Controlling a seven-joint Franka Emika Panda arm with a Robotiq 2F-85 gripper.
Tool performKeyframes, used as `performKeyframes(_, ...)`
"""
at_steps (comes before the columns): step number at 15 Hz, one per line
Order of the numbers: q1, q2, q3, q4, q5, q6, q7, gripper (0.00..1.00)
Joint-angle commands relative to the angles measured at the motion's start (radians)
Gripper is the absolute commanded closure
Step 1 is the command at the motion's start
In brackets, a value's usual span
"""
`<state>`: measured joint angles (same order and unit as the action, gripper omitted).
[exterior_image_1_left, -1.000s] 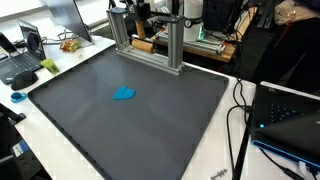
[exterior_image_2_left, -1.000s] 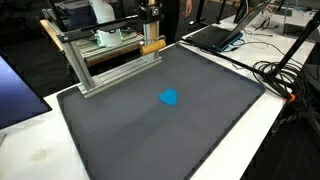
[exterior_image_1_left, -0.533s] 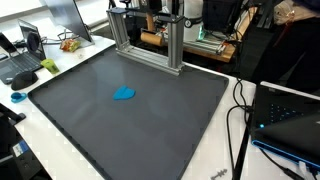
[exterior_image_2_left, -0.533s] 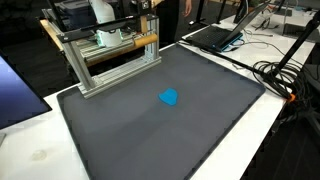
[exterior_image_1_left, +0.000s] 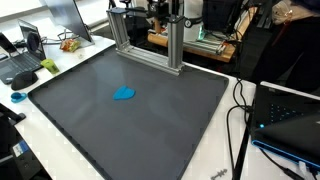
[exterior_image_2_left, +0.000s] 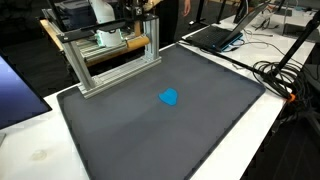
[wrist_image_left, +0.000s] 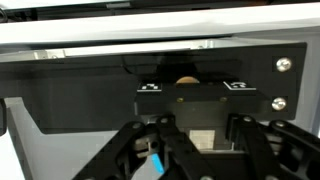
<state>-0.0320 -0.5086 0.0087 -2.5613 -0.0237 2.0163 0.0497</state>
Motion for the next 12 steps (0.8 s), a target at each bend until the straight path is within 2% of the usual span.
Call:
performKeyframes(1,0.010,-0.057,-0.002,-0.062,-0.006,-0.001,-0.015,0.78)
performKeyframes(7,0.025,-0.106,-0.011,-0.108,0.004,0.008,-0.076,0.78)
performKeyframes(8,0.028,-0.110,-0.013,-0.108,0.008,0.004,-0.088,0.35)
performKeyframes(12,0.039,-0.120,-0.008,-0.117,0.010,0.021,-0.095,0.09)
